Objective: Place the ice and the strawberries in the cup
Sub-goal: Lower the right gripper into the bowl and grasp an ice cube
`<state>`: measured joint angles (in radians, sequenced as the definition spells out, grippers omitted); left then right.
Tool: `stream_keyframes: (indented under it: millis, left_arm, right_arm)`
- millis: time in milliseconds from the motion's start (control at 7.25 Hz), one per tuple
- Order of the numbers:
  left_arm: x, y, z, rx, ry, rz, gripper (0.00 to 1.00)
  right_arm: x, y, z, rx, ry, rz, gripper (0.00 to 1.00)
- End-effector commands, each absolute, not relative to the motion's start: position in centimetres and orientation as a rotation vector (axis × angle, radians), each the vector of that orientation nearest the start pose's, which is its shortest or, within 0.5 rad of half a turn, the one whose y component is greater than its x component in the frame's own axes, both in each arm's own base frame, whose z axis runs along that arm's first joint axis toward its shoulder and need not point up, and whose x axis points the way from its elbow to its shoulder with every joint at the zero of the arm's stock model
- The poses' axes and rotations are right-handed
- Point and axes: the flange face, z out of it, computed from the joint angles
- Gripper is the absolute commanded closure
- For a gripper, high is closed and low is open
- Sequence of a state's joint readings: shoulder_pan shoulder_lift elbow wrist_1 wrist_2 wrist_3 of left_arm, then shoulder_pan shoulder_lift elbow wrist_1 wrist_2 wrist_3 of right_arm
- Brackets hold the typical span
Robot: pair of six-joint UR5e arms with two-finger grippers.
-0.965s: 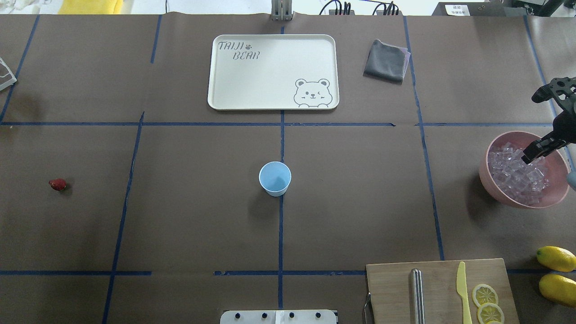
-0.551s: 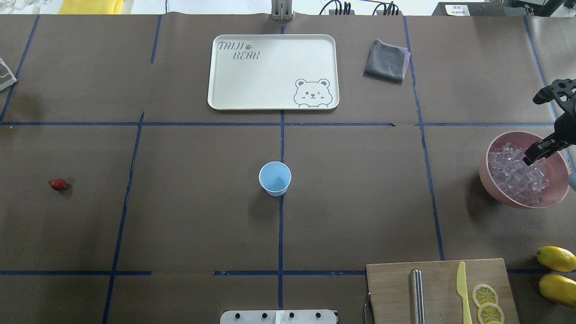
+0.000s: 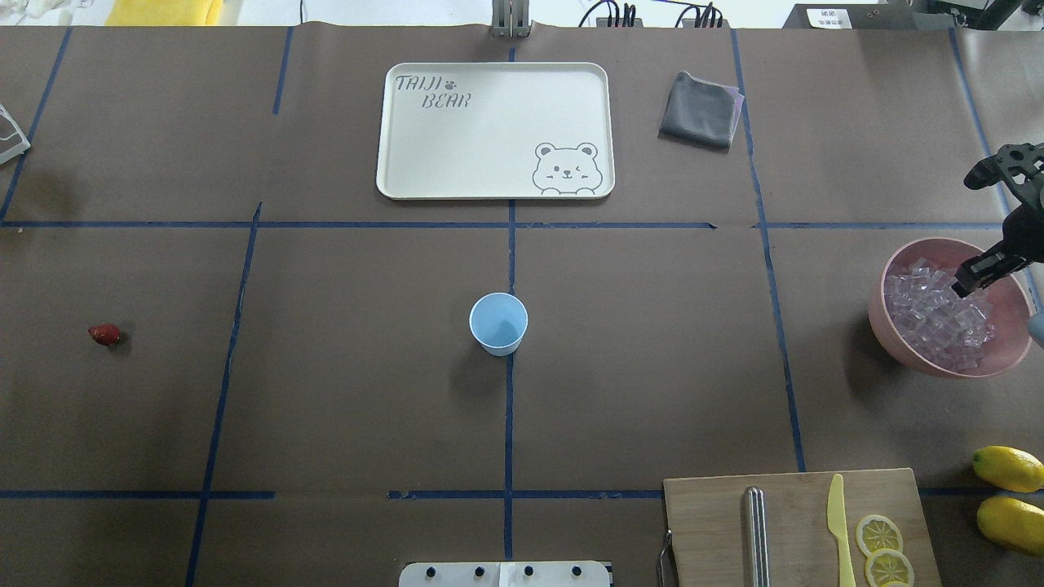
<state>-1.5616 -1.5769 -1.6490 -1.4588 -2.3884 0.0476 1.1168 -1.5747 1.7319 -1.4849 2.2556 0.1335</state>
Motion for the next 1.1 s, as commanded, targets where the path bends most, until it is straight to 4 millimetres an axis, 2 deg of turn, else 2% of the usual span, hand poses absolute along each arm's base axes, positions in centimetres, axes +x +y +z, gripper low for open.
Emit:
stream_keyframes:
  millis: [0, 276, 551, 689, 965]
  left_arm:
    - [-5.6, -49.2, 62.5, -0.010, 0.818, 0.042, 0.00]
    - [-5.6, -49.2, 62.5, -0.009, 0.818, 0.043, 0.00]
    - [-5.6, -49.2, 62.5, -0.010, 0.818, 0.042, 0.00]
    - [-5.6, -49.0, 62.7, -0.013, 0.818, 0.041, 0.00]
    - [-5.6, -48.9, 62.7, -0.015, 0.820, 0.040, 0.00]
  right_arm:
    - [-15.7, -48.2, 57.4, 0.032, -0.727, -0.393, 0.98]
    - [-15.6, -48.4, 56.0, 0.054, -0.742, -0.400, 1.00]
    - [-12.9, -47.1, 53.7, 0.104, -0.752, -0.379, 1.00]
    - [-11.1, -46.3, 52.2, 0.132, -0.755, -0.359, 1.00]
    - [-9.6, -45.8, 47.9, 0.123, -0.750, -0.329, 1.00]
